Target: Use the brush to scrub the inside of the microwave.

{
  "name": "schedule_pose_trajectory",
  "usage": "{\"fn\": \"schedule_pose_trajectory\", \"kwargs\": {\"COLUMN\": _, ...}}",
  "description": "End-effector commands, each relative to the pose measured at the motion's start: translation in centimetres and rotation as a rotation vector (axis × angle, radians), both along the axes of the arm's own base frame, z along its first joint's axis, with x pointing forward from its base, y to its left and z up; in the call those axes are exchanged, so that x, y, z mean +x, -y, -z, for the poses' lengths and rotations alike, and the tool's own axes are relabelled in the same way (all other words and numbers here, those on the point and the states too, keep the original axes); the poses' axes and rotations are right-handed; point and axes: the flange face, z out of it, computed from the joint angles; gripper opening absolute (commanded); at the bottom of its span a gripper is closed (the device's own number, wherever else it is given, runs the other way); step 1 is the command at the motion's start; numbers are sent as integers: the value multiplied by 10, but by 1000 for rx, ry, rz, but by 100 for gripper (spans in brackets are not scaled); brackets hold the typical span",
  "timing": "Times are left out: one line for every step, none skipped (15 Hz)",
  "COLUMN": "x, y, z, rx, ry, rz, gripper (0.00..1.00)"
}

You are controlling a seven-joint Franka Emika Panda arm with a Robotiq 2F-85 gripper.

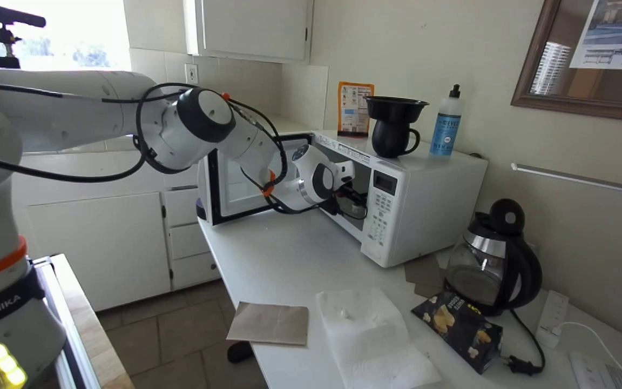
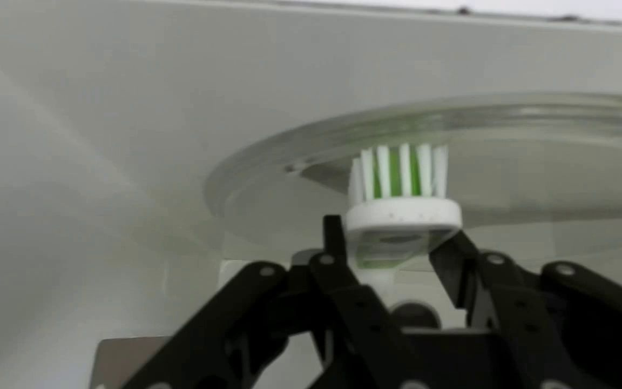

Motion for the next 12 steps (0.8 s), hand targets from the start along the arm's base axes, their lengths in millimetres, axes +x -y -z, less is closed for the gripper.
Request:
{"fn": "schedule_pose_trajectory", "kwargs": {"x": -5, "y": 1, "z": 12, "rx": -27, "ry": -27, "rz": 40, "gripper": 19}}
{"fn": "schedule_pose_trajectory", "kwargs": {"x": -7, "y": -2, "z": 21, "rx": -2, "ry": -45, "rz": 16, "gripper": 19}}
{"fn": "schedule_pose_trajectory", "kwargs": {"x": -6, "y": -9, "z": 23, "rx": 20, "ry": -49, "rz": -9, "gripper": 19}}
{"fn": "schedule_pose_trajectory", "kwargs": {"x": -2, "y": -14, "z": 32, "rx": 38, "ry": -47, "rz": -26, "gripper": 19}}
{"fn": "schedule_pose_trajectory", "kwargs": {"x": -1, "y": -22, "z": 33, "rx": 64, "ry": -47, "rz": -41, "gripper": 19}}
{"fn": "schedule_pose_trajectory", "kwargs": {"x": -5, "y": -32, "z": 24, "rx": 83, "ry": -46, "rz": -72, "gripper": 19}}
{"fn": "schedule_pose_trajectory", "kwargs": {"x": -3, "y": -42, "z": 25, "rx": 108, "ry": -44, "rz": -97, "gripper": 19}}
{"fn": "schedule_pose_trajectory", "kwargs": {"x": -1, "y": -45, "z": 30, "rx": 133, "ry": -45, "rz": -111, "gripper": 19}}
{"fn": "schedule_pose_trajectory", "kwargs": {"x": 0, "y": -56, "z": 27, "rx": 159, "ry": -49, "rz": -138, "gripper": 19}}
{"fn": "schedule_pose_trajectory", "kwargs": {"x": -3, "y": -64, "z": 21, "rx": 178, "ry": -55, "rz": -171, "gripper": 19}}
{"fn": "schedule_pose_trajectory", "kwargs": {"x": -3, "y": -68, "z": 22, "rx": 188, "ry": -60, "rz": -186, "gripper": 19}}
{"fn": "schedule_pose_trajectory", "kwargs": {"x": -1, "y": -68, "z": 24, "rx": 192, "ry": -65, "rz": -196, "gripper": 19}}
